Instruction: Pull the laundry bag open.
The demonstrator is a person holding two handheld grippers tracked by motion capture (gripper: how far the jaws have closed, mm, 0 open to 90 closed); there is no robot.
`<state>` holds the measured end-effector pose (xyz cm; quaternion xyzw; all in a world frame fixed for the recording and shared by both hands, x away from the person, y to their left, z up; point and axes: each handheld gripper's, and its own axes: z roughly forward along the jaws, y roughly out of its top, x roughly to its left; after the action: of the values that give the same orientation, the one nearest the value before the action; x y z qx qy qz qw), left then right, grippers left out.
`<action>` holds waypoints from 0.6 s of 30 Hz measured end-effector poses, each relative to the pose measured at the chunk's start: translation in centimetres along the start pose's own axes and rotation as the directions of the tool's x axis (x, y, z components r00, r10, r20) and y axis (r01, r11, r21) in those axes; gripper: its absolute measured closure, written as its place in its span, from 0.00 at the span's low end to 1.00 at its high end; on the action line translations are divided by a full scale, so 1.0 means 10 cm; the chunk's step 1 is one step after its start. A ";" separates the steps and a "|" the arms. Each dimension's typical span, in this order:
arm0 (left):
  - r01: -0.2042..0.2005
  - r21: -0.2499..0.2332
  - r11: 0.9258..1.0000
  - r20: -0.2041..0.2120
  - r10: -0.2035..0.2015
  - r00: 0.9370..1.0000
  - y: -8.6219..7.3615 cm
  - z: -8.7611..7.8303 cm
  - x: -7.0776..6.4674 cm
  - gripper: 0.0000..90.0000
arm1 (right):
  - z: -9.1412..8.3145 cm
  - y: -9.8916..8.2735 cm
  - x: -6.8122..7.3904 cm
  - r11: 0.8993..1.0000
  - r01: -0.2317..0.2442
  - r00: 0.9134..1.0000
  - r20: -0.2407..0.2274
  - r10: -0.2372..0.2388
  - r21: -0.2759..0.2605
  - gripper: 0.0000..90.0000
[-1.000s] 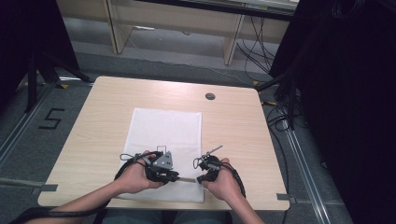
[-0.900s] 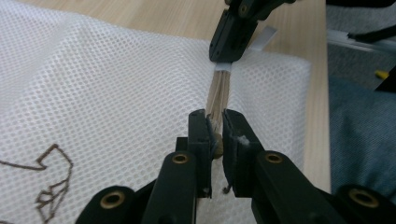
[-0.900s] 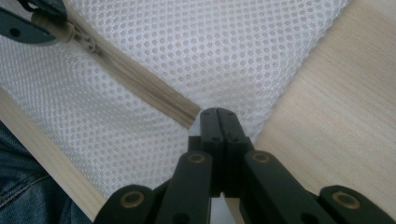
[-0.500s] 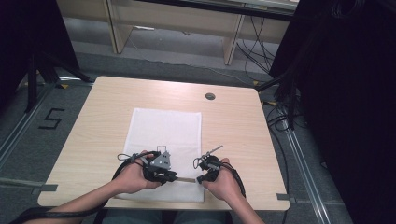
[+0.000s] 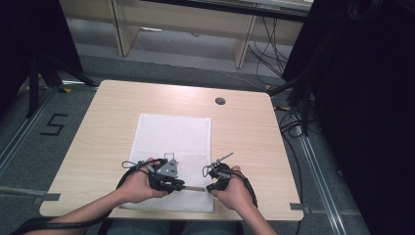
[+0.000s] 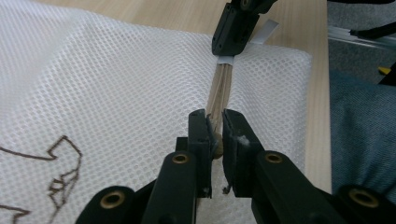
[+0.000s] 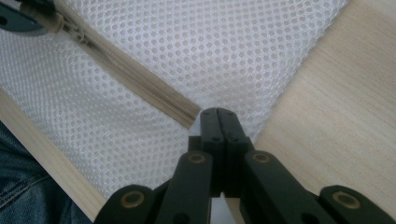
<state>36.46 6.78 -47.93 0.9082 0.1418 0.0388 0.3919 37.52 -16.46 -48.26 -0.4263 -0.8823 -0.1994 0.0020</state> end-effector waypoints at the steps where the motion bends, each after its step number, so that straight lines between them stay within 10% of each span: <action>1: 0.015 -0.009 1.000 0.000 -0.015 1.000 0.00 0.00 -0.01 0.91 | 0.00 0.00 0.00 1.000 0.000 1.000 -0.001 0.000 0.000 1.00; 18: -0.007 -0.001 1.000 -0.006 0.007 1.000 -0.05 -0.08 0.03 0.91 | 0.00 0.00 0.00 1.000 -0.004 1.000 -0.002 0.004 0.000 1.00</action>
<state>36.49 7.72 -47.76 0.9083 0.1400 0.0430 0.3918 37.52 -16.47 -48.26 -0.4278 -0.8816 -0.1996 0.0033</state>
